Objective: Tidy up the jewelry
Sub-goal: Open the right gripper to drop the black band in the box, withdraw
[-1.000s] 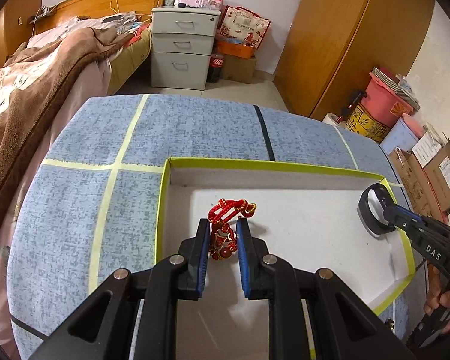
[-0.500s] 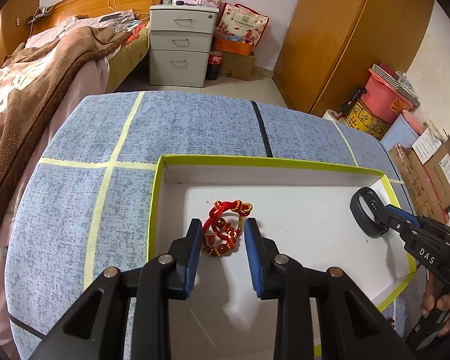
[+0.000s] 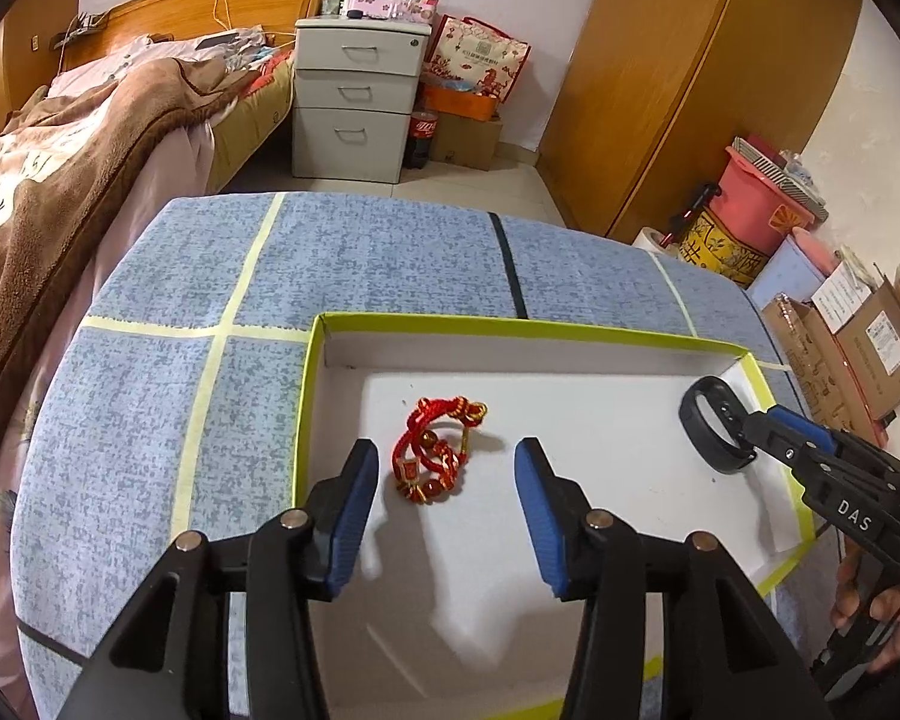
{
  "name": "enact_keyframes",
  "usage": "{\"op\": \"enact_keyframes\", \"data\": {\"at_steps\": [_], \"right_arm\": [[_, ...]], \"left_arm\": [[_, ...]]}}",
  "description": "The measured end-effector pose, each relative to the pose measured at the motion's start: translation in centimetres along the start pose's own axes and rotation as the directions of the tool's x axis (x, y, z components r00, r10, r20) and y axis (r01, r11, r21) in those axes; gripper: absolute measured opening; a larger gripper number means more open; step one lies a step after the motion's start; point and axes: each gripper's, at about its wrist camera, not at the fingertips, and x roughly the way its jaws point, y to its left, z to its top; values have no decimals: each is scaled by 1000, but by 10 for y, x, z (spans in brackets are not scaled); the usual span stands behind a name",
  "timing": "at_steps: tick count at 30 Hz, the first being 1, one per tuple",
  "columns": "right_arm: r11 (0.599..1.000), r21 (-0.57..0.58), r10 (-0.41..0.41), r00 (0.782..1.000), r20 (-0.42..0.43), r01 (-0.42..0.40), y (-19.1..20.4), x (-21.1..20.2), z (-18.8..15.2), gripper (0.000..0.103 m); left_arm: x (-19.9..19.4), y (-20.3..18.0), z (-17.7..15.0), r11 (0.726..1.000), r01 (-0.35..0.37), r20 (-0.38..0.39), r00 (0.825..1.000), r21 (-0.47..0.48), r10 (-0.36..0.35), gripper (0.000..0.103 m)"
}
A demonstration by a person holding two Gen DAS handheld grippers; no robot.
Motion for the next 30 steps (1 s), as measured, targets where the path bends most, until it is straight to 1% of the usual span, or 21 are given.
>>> {"op": "enact_keyframes", "data": {"at_steps": [2,7,12,13,15,18,20,21,23,30], "right_arm": [[1000,5,10,1000,18,-10,0,-9,-3,42],[999,-1,36,998,59,-36,3,-34,-17,42],[998,-12,61,994,87,-60,1,-61,-43,42],[998,-10,70,994,86,-69,0,-64,-47,42],[996,-12,88,992,85,-88,0,-71,-59,42],[995,-27,101,992,78,-99,2,-79,-76,42],[993,-30,114,990,78,-112,2,-87,-91,42],[992,-33,121,990,77,-119,3,-91,-98,42],[991,-42,131,989,69,-128,5,-96,-111,42],[983,-70,171,985,25,-169,16,-105,-144,42]], "left_arm": [[-9,0,-3,1000,-11,20,1000,0,11,50],[-41,-2,-17,999,33,71,997,11,-33,51],[-70,-2,-38,998,57,101,993,12,-58,52],[-75,-1,-43,998,61,108,992,9,-62,52],[-81,-3,-54,998,68,107,992,17,-69,57],[-90,-4,-71,998,48,113,992,31,-51,57],[-97,-3,-82,997,68,116,991,27,-70,57],[-99,0,-88,997,75,111,991,15,-76,57],[-105,5,-98,998,66,118,991,-7,-65,57],[-121,15,-130,998,59,127,990,-29,-55,57]]}}
